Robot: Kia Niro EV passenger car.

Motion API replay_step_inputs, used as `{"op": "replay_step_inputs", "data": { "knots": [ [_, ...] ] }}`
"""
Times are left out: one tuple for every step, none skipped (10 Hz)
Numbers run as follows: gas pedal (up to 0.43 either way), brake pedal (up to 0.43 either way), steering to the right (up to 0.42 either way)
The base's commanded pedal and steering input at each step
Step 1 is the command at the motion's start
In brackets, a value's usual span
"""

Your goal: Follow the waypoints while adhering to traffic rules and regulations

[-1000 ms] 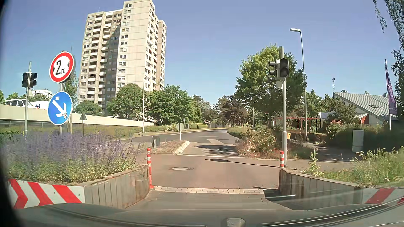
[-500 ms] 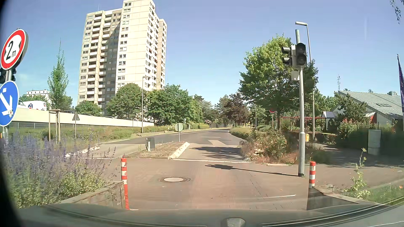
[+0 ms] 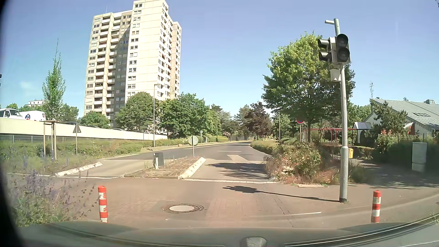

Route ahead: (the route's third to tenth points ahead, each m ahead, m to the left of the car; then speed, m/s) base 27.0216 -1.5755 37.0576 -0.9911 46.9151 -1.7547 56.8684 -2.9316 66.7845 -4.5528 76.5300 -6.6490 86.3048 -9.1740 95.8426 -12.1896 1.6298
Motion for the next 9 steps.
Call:
{"op": "replay_step_inputs", "data": {
  "knots": [
    [0.0,0.122,-0.015],
    [0.0,0.061,-0.016],
    [0.0,0.03,-0.02],
    [0.0,0.03,-0.025],
    [0.0,0.03,-0.026],
    [0.0,0.03,-0.024],
    [0.0,0.03,-0.021],
    [0.0,0.03,-0.019],
    [0.0,0.03,-0.016]
  ]
}}
